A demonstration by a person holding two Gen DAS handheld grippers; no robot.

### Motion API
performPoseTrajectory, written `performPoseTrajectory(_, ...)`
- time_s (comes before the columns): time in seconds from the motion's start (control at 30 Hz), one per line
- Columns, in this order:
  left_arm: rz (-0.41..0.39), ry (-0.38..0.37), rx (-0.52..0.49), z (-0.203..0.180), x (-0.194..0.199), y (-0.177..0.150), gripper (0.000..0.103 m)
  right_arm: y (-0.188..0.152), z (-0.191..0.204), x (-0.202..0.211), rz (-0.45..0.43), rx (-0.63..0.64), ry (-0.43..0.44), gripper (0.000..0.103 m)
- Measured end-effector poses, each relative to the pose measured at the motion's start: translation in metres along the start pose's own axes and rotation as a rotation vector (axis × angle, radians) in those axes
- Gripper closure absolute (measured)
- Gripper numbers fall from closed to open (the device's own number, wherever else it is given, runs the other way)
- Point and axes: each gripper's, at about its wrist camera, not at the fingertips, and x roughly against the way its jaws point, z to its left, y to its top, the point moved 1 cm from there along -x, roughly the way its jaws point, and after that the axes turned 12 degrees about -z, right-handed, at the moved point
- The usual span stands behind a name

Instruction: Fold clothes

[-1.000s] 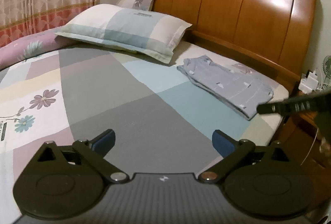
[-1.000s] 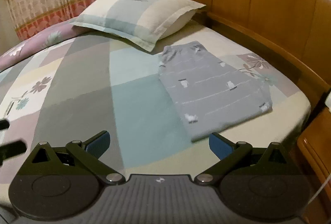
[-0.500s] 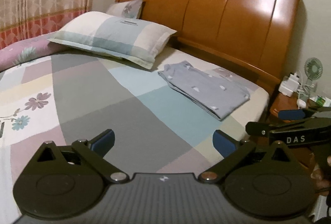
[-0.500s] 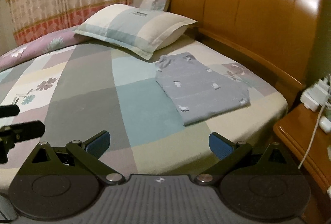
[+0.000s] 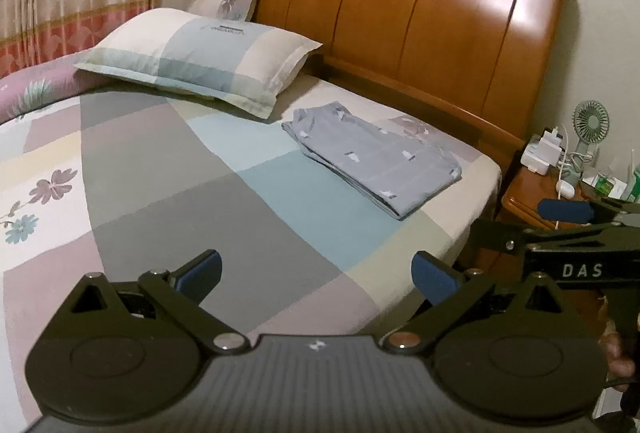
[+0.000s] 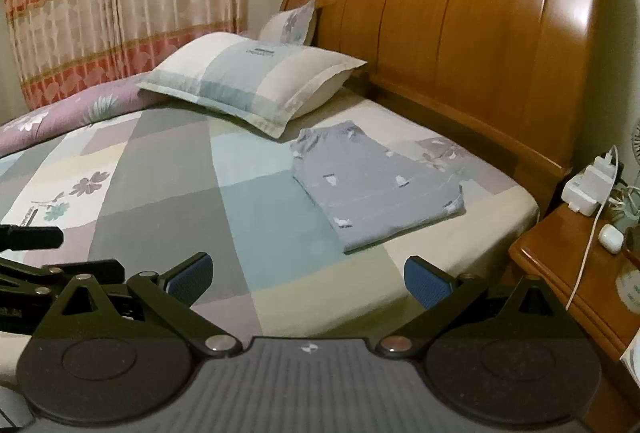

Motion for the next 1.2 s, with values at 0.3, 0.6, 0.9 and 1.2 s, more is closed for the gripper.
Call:
performPoseTrajectory(0.3, -0.009, -0.006, 0.011, -0.001, 0.007, -0.001, 0.002, 0.0, 0.002, 0.008, -0.013, 0.004, 0.008, 0.0)
performPoseTrajectory(0.6, -0.008, 0.002, 0.022, 0.001, 0.011, -0.003, 0.002, -0.001, 0.007, 0.009, -0.015, 0.0, 0.022, 0.0)
performPoseTrajectory(0.9, -0.016, -0.003, 0.013, -0.001, 0.013, -0.004, 0.002, -0.002, 0.011, 0.012, -0.018, 0.011, 0.027, 0.0)
performPoseTrajectory(1.2, -0.021, -0.001, 0.002, -0.005, 0.014, -0.004, 0.001, -0.004, 0.011, 0.011, -0.011, 0.012, 0.034, 0.0)
